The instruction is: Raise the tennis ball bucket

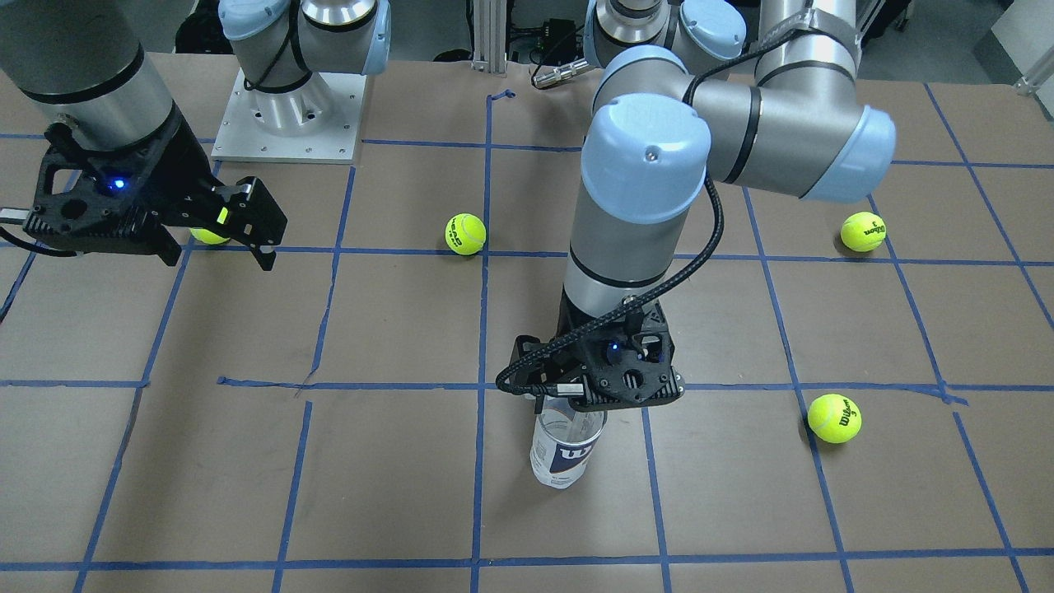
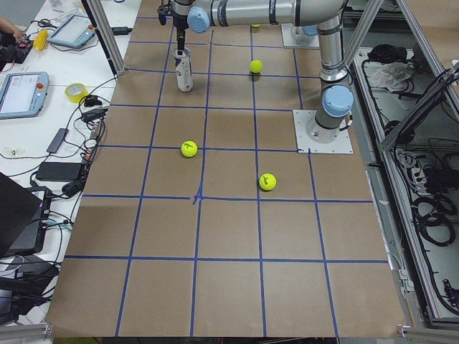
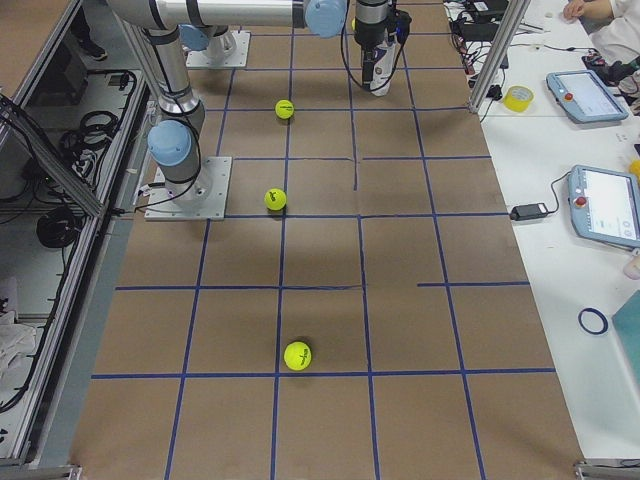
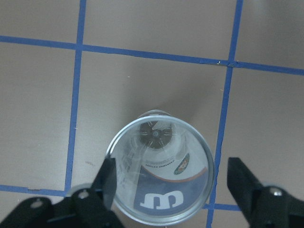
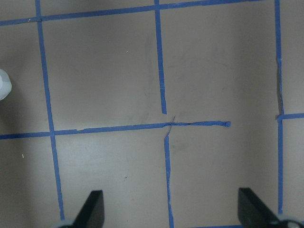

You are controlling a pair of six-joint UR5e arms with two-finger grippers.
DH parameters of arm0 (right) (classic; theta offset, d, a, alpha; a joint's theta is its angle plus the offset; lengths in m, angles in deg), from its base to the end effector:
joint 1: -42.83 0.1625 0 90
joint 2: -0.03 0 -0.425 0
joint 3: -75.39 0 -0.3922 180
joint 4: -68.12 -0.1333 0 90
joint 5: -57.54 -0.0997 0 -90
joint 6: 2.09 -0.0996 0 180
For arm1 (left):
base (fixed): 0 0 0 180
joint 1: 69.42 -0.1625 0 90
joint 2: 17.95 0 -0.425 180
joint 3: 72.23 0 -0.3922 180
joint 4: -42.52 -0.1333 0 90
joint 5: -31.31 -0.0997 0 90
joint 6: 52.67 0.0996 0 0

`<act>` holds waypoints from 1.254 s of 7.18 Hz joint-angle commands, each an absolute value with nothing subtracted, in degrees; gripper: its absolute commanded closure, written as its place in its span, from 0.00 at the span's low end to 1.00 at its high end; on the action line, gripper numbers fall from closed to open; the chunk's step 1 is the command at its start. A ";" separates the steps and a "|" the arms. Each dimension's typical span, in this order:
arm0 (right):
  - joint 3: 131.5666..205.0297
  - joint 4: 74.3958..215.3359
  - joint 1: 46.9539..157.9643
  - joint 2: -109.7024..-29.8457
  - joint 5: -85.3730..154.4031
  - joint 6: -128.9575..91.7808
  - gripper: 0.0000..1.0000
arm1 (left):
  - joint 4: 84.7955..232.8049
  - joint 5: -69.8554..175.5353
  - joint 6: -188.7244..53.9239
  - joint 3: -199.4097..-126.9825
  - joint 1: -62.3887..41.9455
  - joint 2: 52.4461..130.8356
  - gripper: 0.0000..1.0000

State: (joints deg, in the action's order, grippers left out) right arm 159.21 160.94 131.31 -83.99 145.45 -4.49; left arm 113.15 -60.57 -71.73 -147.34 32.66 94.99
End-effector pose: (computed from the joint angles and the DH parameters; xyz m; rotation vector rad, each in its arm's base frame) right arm 0.1225 -0.5447 0.4924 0.1047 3.1019 -0.0814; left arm -0.2676 -0.6292 0.4209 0.1940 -3.0986 0.3101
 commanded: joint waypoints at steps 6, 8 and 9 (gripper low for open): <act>159.24 160.84 131.07 -83.73 145.52 -4.37 0.00 | 136.15 -60.89 -57.59 -148.92 18.75 81.29 0.00; 159.24 160.84 131.07 -83.90 145.52 -4.37 0.00 | 129.40 -60.54 -54.89 -154.12 18.04 79.79 0.00; 159.24 160.84 130.98 -83.90 145.60 -4.55 0.00 | 127.70 -60.19 -53.65 -156.32 18.12 78.74 0.00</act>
